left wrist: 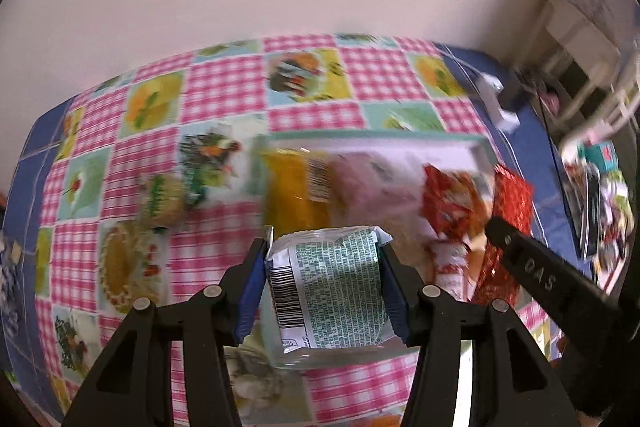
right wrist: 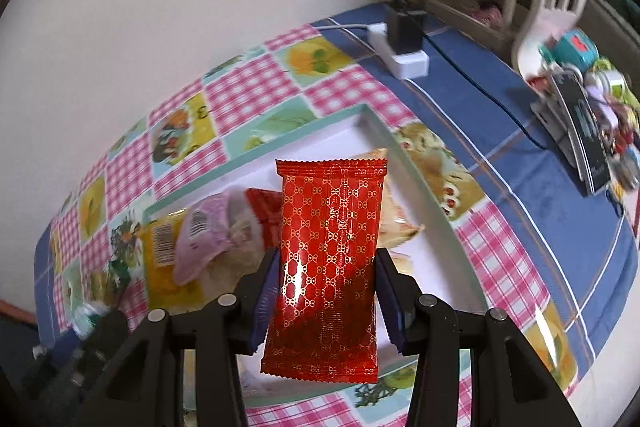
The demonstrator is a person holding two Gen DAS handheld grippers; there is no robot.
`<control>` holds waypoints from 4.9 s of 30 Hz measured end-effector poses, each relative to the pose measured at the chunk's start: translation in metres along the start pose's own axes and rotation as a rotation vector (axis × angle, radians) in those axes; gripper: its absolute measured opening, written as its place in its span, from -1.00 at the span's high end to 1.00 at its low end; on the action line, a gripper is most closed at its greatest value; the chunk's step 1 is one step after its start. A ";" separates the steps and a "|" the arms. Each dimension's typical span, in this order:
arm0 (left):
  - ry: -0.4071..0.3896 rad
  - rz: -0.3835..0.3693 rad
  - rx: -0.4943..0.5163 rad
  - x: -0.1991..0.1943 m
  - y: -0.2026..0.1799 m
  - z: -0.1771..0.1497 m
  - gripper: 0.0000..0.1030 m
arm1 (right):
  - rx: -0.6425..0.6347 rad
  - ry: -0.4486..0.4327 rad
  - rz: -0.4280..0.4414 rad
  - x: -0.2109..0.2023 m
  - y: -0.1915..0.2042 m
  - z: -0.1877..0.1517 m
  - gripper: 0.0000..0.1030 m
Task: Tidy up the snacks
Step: 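Lift the red-gold packet and green sachet and carry them over the white tray, then open both grippers to drop the packets into the tray and withdraw, then move the right gripper to the round green-labelled cake while the left gripper reaches the white biscuit packet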
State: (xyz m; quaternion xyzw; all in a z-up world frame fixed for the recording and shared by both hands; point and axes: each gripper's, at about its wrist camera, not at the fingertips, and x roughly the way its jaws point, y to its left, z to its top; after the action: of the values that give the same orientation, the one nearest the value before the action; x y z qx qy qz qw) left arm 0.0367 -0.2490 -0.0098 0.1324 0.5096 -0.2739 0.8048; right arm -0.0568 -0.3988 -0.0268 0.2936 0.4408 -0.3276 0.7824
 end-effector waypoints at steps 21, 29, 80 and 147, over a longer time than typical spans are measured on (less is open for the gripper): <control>0.025 -0.017 0.047 0.032 -0.024 -0.003 -0.25 | 0.023 0.068 0.051 0.017 -0.006 -0.003 0.05; 0.025 -0.008 0.011 0.026 -0.012 0.000 -0.32 | 0.020 0.068 0.062 0.016 -0.006 -0.003 0.03; 0.033 0.339 -0.528 0.010 0.192 -0.022 -0.93 | -0.330 -0.005 0.174 -0.001 0.115 -0.045 -1.00; 0.141 0.216 -0.723 0.104 0.306 -0.019 -0.93 | -0.520 0.128 0.293 0.091 0.280 -0.073 -0.14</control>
State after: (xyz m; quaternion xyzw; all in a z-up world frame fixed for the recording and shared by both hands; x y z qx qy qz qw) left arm 0.2329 -0.0219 -0.1319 -0.0887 0.6106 0.0199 0.7867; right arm 0.1595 -0.1958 -0.0912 0.1641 0.5111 -0.0683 0.8409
